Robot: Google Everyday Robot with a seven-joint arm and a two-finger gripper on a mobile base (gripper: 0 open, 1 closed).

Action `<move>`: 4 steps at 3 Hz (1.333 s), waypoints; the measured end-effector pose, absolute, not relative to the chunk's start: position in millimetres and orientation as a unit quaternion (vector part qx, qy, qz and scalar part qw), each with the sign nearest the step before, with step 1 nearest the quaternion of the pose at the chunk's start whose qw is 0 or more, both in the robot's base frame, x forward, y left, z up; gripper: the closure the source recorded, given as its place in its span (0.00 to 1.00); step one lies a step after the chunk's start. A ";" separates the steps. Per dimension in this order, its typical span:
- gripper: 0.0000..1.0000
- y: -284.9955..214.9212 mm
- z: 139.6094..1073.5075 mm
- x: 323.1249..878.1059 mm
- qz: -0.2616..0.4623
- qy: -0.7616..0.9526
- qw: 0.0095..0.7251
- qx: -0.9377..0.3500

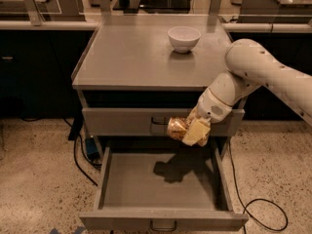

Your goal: Place orange can into middle drawer

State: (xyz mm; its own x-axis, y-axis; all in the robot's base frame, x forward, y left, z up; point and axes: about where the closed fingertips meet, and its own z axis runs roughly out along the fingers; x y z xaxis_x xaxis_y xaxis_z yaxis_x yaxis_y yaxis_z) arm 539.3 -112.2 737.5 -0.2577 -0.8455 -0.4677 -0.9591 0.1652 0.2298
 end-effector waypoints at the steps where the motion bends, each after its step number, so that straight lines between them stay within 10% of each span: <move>1: 1.00 -112.2 737.4 539.3 0.244 0.754 0.116 -0.598; 4: 1.00 -106.5 597.3 507.0 0.224 0.784 0.171 -0.553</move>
Offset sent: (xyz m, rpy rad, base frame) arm -0.0031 -0.0122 -0.0255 -0.0168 -0.2860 -0.1201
